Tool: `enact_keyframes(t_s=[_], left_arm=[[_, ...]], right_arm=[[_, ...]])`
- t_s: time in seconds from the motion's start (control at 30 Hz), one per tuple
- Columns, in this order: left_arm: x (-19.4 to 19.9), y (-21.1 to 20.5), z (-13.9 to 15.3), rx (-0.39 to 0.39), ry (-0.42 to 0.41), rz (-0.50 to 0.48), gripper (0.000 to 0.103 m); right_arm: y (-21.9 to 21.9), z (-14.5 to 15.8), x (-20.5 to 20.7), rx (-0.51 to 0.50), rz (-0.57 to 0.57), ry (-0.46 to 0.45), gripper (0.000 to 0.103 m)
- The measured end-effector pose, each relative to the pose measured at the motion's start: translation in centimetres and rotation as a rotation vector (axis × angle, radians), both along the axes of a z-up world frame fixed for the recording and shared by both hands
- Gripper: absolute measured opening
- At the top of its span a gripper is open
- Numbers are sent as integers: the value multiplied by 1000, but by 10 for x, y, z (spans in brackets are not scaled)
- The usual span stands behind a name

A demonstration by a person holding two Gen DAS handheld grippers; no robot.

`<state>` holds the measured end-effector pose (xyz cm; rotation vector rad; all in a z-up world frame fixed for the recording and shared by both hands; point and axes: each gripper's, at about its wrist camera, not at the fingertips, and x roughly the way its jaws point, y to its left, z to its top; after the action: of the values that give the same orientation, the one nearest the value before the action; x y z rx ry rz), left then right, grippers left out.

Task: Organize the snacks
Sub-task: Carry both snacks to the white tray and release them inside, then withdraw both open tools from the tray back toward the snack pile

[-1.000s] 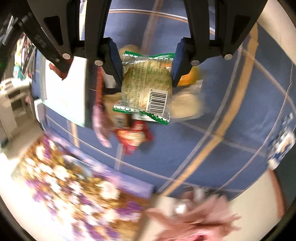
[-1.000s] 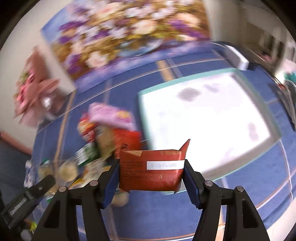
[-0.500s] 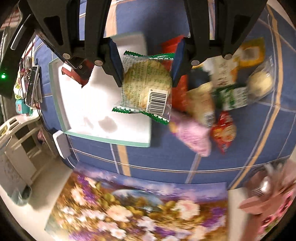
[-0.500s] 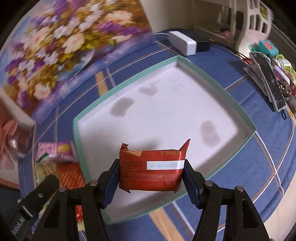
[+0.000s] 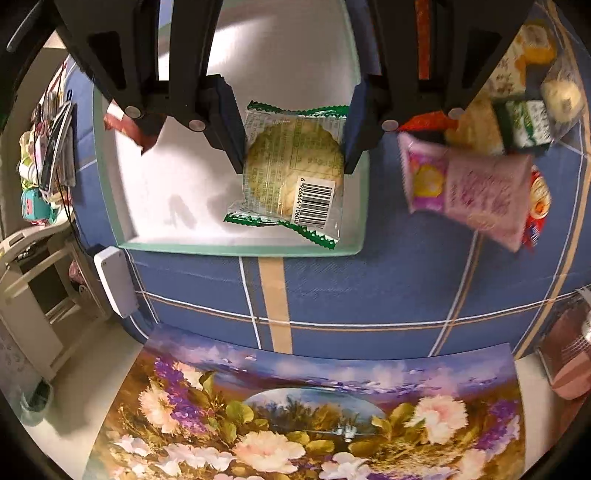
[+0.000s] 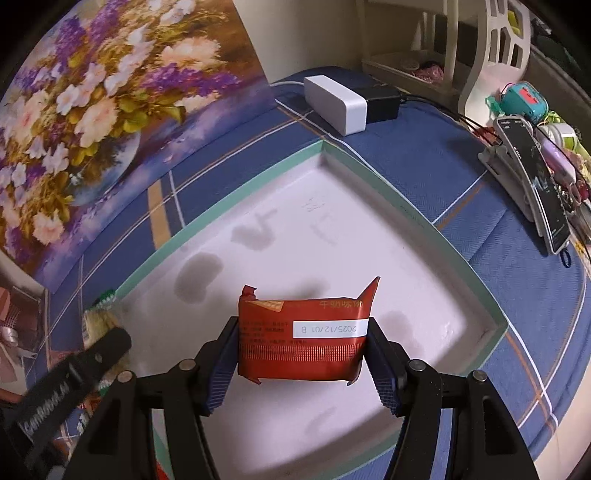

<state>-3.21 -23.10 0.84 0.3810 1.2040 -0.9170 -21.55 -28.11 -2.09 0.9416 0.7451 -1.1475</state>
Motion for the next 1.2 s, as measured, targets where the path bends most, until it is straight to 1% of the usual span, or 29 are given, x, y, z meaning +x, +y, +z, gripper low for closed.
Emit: enact_keyframes(t_s=[0.13,0.17,0.2,0.27,0.4,0.53,0.57,0.63,0.73,0.77,0.8,1.0,1.07,1.2], left_arm=[[0,-16,-2,-16,10,-4,52],[0,-18,-2,-21,9,-4,54],[0,-21,0,-28,7,-7,62],[-1,-23,4,-39,13,-14,75],[-1,-18,11,-56,24,-8,76],[4,-5,15,-59,34,14,77],[5,-1,17,-65,34,25,78],[11,9,20,-69,27,55,78],[21,26,23,-73,-1,97,81],[24,31,23,-72,-9,111,86],[27,38,23,-73,-15,126,87],[49,80,20,-64,-21,246,87],[55,95,21,-40,-34,284,87],[59,122,27,-22,-80,337,87]], right_arm=[[-6,-6,-1,8,-6,-4,67],[-7,-7,-1,12,-8,-7,67],[-8,-8,-2,17,-8,-8,67],[-8,-10,-2,22,-7,-2,67],[-8,-10,0,37,9,-3,69],[-5,-6,7,37,49,13,69],[-3,-5,8,37,60,14,72],[0,-1,9,27,72,14,79],[5,5,9,16,78,23,79],[8,7,9,15,79,25,80],[10,8,9,15,82,27,80],[29,16,15,21,117,26,80],[36,18,17,23,135,22,80],[53,24,25,14,176,36,80]])
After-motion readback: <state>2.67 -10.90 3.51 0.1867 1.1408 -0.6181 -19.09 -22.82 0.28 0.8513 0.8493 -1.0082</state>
